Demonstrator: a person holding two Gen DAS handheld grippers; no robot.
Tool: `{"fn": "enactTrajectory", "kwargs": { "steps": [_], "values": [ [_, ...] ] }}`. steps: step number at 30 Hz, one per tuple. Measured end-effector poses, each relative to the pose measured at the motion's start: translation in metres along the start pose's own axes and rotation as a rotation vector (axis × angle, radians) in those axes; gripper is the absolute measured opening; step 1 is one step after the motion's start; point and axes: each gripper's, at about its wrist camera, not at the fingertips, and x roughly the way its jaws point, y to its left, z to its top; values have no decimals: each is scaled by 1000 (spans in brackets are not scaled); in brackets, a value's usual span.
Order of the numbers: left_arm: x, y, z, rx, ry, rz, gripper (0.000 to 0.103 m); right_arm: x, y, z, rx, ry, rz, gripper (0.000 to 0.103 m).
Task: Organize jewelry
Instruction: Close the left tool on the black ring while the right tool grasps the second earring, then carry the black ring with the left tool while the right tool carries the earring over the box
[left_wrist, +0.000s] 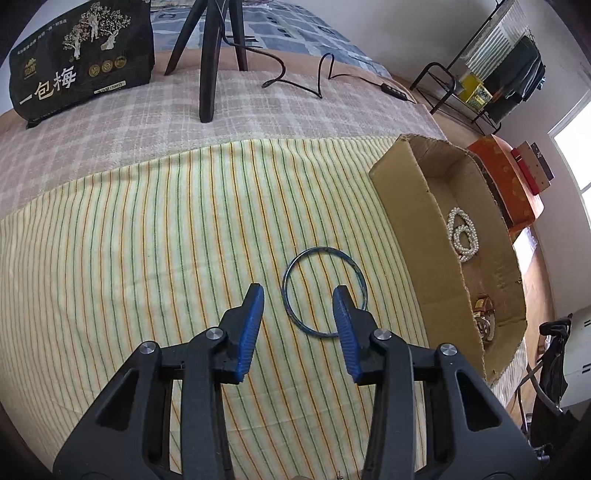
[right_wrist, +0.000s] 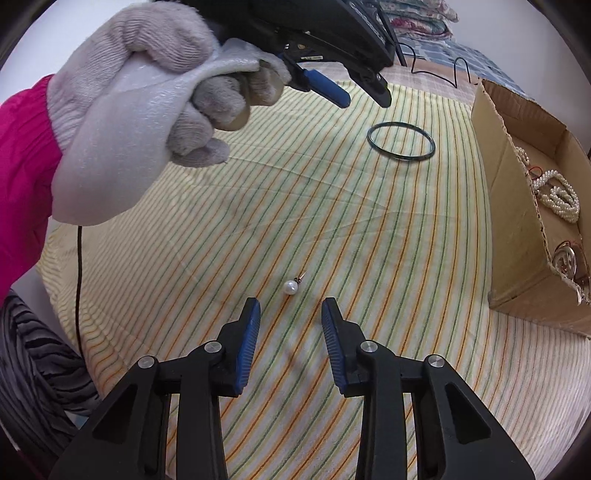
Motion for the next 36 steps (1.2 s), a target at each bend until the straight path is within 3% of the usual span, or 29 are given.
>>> {"fn": "enactTrajectory", "kwargs": {
  "steps": [14, 17, 22, 32, 36],
  "values": [
    [39, -2, 6, 33, 36, 56, 33, 9, 1, 5, -17, 11, 1, 31],
    [43, -3, 3, 66, 30, 77, 28, 10, -1, 7, -17, 12, 5, 31],
    [41, 3, 1, 60, 20, 97, 9, 13, 5, 9, -44, 15, -12, 31],
    [40, 4, -1, 77, 5, 112, 2, 16, 7, 12, -82, 17, -77, 8],
    [38, 3, -1, 82, -2, 117, 2, 14, 5, 12, -87, 18, -85, 7]
  ]
}}
